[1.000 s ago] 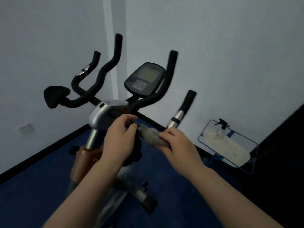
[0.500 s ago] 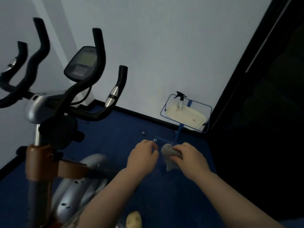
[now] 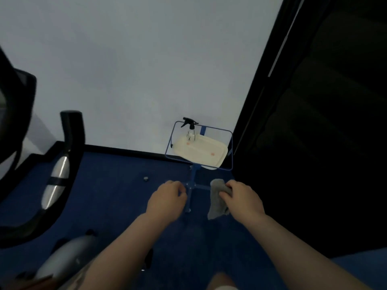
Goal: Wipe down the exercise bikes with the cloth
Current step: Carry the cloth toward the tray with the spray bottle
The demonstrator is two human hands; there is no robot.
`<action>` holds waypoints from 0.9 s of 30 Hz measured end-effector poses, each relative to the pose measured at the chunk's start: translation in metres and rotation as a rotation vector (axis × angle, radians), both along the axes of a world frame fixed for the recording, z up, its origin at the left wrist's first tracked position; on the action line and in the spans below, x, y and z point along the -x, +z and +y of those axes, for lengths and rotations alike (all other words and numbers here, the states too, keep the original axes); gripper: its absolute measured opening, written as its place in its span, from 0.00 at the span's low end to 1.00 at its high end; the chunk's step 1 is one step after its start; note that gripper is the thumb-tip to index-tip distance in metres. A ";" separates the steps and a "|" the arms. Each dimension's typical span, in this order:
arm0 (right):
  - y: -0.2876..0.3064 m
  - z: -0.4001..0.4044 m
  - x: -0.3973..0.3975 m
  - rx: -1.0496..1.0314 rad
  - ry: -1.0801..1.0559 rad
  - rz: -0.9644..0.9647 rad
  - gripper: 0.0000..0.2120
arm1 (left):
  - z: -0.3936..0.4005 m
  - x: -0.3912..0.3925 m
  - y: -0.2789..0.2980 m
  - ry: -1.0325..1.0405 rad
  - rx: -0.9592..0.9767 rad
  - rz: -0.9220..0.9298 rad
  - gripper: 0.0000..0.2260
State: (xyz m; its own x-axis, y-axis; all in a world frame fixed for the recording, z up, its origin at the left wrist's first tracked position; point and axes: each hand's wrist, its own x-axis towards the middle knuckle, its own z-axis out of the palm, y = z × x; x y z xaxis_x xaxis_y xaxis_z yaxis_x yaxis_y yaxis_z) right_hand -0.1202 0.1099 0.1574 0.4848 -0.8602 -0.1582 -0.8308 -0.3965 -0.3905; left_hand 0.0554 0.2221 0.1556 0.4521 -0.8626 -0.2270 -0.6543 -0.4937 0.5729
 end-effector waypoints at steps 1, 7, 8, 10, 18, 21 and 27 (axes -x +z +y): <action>-0.004 -0.007 -0.003 -0.012 -0.003 0.019 0.08 | -0.005 -0.003 -0.004 0.003 -0.016 0.020 0.11; -0.043 -0.079 -0.029 -0.124 -0.032 0.082 0.10 | -0.054 -0.037 -0.037 0.056 -0.126 0.057 0.10; -0.053 -0.096 -0.035 -0.144 -0.012 0.094 0.10 | -0.065 -0.043 -0.044 0.083 -0.133 0.061 0.10; -0.071 -0.129 -0.048 -0.183 0.023 0.123 0.11 | -0.090 -0.052 -0.054 0.145 -0.148 0.081 0.10; -0.119 -0.269 -0.109 -0.168 0.115 0.184 0.11 | -0.227 -0.081 -0.081 0.223 -0.185 0.163 0.10; -0.143 -0.318 -0.142 -0.118 0.147 0.200 0.11 | -0.277 -0.105 -0.094 0.235 -0.194 0.168 0.12; -0.214 -0.350 -0.181 -0.172 0.204 0.275 0.13 | -0.314 -0.120 -0.134 0.272 -0.241 0.201 0.12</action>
State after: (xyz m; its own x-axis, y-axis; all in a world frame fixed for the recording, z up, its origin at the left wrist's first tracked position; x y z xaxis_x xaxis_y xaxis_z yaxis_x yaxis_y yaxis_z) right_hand 0.0611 -0.2401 -0.0570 0.5626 -0.7000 -0.4397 -0.8246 -0.5128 -0.2387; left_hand 0.1753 -0.0920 0.0219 0.5822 -0.6290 -0.5151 -0.3679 -0.7688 0.5230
